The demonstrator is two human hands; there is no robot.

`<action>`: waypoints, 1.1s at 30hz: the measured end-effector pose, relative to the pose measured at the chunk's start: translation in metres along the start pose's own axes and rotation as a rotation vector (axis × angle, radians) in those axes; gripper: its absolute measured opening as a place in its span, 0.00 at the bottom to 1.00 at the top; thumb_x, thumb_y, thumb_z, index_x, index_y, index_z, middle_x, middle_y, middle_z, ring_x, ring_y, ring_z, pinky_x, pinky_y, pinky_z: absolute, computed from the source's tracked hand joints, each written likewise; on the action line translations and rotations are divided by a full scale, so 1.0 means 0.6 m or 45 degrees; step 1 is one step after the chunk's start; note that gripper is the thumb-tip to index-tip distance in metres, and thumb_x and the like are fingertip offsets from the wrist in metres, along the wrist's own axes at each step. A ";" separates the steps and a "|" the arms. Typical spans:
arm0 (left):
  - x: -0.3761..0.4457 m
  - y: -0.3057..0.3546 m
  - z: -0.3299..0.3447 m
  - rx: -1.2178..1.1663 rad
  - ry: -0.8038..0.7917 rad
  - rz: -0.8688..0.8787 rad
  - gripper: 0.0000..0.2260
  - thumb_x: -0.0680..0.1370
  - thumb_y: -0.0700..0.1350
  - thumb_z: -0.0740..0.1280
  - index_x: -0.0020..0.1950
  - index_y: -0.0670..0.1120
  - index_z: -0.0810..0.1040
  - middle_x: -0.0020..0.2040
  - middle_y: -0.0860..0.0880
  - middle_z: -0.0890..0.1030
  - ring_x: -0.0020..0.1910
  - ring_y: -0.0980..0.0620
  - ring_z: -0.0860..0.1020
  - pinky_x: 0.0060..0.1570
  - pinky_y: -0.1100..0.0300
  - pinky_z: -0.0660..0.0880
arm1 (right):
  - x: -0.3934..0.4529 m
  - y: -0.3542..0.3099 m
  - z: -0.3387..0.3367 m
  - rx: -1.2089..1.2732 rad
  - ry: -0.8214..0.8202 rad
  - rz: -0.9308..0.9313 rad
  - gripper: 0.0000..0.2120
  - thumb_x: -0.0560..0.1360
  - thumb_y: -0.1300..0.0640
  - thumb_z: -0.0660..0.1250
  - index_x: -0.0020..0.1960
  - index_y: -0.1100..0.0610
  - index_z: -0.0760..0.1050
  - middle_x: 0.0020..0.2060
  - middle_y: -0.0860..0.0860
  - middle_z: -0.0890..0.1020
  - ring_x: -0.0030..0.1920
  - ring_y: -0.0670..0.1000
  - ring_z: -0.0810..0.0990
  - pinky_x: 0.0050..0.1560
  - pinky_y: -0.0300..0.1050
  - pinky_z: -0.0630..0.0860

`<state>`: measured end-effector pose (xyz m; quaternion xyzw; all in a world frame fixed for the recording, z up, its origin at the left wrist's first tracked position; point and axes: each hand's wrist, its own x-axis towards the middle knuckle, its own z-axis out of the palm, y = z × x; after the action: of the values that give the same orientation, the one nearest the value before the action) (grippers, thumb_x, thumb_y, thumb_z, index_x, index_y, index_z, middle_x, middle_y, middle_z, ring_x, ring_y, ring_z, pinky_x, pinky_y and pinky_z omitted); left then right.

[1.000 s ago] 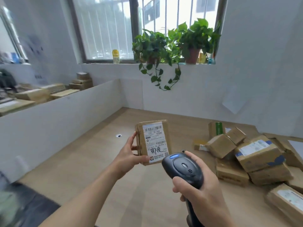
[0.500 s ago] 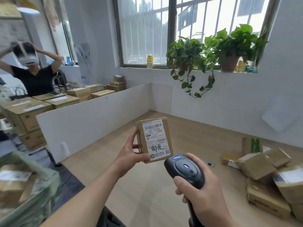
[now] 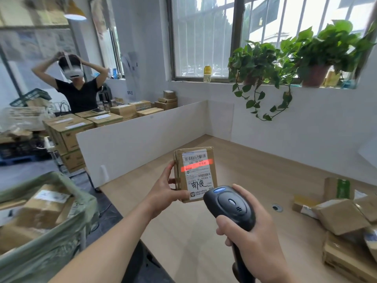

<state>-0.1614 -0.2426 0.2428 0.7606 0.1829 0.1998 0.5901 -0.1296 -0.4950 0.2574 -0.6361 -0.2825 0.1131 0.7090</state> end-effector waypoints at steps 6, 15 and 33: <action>-0.024 -0.003 -0.015 0.049 0.067 -0.015 0.50 0.66 0.37 0.80 0.78 0.64 0.59 0.64 0.50 0.75 0.58 0.53 0.78 0.52 0.47 0.83 | -0.003 -0.003 0.001 0.062 -0.058 -0.036 0.39 0.52 0.45 0.78 0.63 0.42 0.76 0.51 0.55 0.86 0.44 0.56 0.86 0.38 0.40 0.79; -0.053 -0.009 -0.057 0.069 0.153 -0.054 0.52 0.61 0.42 0.80 0.78 0.65 0.58 0.61 0.47 0.77 0.61 0.50 0.78 0.55 0.45 0.82 | 0.002 0.002 0.034 0.139 -0.142 -0.047 0.40 0.51 0.48 0.78 0.63 0.44 0.77 0.50 0.54 0.87 0.42 0.56 0.87 0.36 0.39 0.79; 0.024 -0.160 -0.400 0.032 0.272 -0.124 0.50 0.64 0.38 0.81 0.79 0.60 0.60 0.60 0.45 0.79 0.53 0.55 0.82 0.52 0.50 0.83 | 0.117 0.075 0.364 0.039 -0.236 -0.070 0.41 0.51 0.46 0.78 0.65 0.44 0.76 0.50 0.52 0.87 0.45 0.56 0.88 0.37 0.41 0.80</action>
<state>-0.2779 -0.0142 0.2047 0.7325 0.2839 0.2485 0.5666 -0.1826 -0.2678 0.2389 -0.6040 -0.3625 0.1564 0.6923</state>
